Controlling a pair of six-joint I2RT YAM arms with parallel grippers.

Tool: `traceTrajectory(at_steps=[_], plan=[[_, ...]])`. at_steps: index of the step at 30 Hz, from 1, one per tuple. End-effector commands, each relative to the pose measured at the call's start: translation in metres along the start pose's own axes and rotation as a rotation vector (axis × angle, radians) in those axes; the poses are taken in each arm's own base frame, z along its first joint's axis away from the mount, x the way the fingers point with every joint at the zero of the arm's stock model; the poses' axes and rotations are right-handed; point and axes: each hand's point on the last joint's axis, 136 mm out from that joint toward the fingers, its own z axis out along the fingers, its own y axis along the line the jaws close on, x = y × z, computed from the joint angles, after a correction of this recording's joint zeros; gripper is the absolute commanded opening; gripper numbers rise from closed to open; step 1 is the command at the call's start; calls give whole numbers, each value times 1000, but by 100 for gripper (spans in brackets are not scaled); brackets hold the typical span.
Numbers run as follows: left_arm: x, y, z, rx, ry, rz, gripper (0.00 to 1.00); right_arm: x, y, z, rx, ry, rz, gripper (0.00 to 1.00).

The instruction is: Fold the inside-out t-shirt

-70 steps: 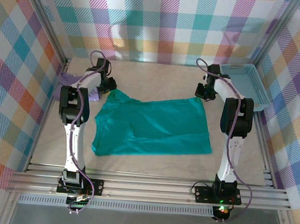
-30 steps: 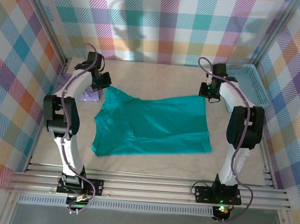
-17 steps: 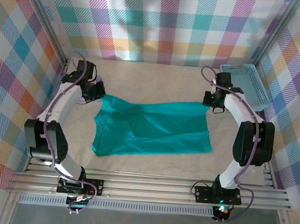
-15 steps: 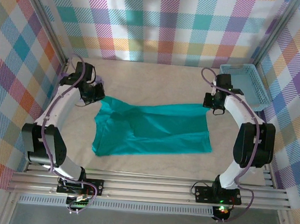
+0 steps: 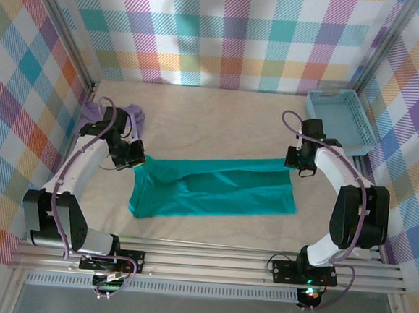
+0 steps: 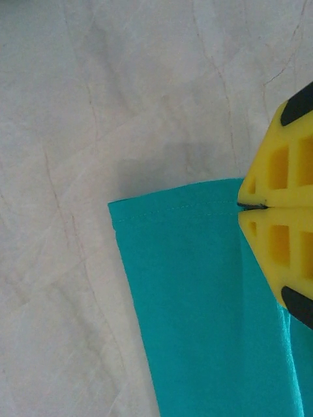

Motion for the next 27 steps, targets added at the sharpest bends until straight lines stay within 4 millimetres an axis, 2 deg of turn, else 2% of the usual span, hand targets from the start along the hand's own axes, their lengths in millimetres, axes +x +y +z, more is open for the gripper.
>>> traceTrajectory(at_steps=[1, 9, 13, 16, 18, 20, 22, 24, 27], plan=[[14, 7, -4, 9, 27, -5, 0, 9, -7, -5, 16, 11, 25, 0], [29, 19, 8, 4, 62, -26, 0, 37, -6, 5, -5, 59, 62, 0], [42, 20, 23, 35, 101, -59, 0, 50, -11, 13, 13, 89, 91, 9], [51, 22, 29, 47, 130, -71, 0, 40, -19, 1, 59, 30, 90, 19], [56, 23, 30, 54, 138, -77, 0, 24, -12, -18, 29, -72, 69, 27], [59, 24, 32, 55, 142, -81, 0, 12, 9, -38, -37, -178, -7, 34], [60, 23, 34, 62, 148, -82, 0, 9, 43, -53, -126, -250, -128, 40], [59, 21, 35, 72, 152, -85, 0, 16, 93, -65, -278, -302, -268, 44], [55, 15, 34, 93, 153, -85, 0, 47, 176, -77, -483, -370, -528, 51]])
